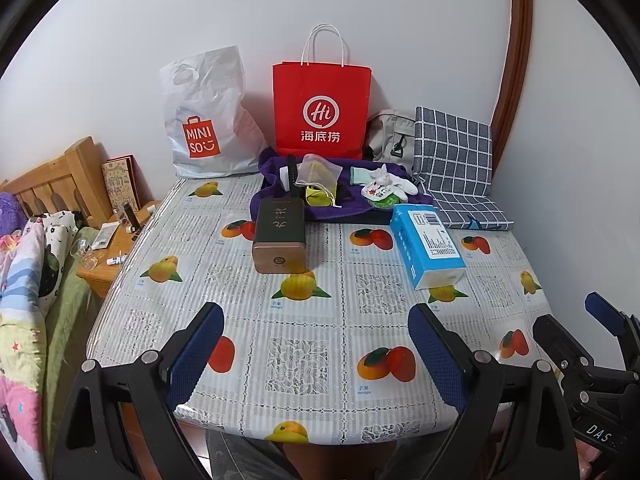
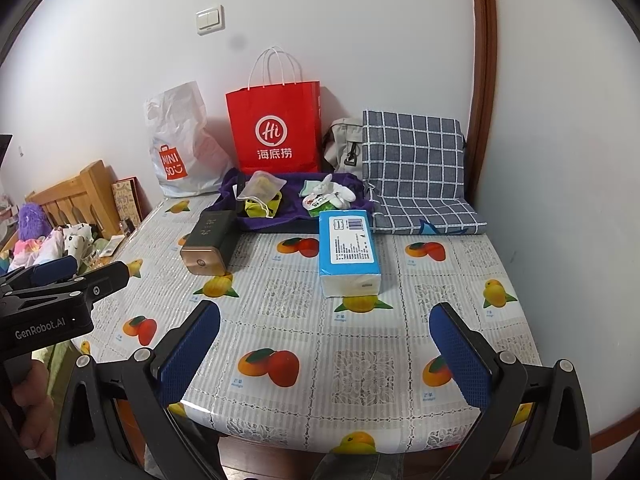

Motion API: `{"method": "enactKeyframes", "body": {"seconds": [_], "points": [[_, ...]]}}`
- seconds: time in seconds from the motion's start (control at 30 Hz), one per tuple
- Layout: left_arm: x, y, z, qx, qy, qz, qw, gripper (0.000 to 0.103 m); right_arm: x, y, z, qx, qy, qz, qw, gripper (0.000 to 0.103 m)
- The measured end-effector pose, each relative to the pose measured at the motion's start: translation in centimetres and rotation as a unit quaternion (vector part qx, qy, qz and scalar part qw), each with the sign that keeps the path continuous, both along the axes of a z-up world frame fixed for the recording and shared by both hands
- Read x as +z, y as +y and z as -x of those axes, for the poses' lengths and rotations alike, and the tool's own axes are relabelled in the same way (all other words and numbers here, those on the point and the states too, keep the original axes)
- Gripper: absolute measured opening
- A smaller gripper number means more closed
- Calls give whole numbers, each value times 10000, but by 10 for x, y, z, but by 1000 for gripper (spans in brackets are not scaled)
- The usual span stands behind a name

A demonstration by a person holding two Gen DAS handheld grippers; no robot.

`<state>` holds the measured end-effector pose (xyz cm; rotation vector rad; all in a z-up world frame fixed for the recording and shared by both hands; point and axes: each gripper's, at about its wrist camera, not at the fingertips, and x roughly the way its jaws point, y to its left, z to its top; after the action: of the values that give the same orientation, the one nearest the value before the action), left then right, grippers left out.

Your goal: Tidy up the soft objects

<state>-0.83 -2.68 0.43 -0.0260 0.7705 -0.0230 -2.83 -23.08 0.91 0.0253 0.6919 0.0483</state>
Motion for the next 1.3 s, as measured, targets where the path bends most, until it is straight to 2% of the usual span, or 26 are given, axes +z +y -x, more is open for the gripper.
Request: {"method": "enactKeyframes", "body": {"seconds": [1.3], "points": [[0, 2, 1, 5, -17, -9, 10000, 93, 3, 0, 0, 11, -24, 8, 10000, 103]]}}
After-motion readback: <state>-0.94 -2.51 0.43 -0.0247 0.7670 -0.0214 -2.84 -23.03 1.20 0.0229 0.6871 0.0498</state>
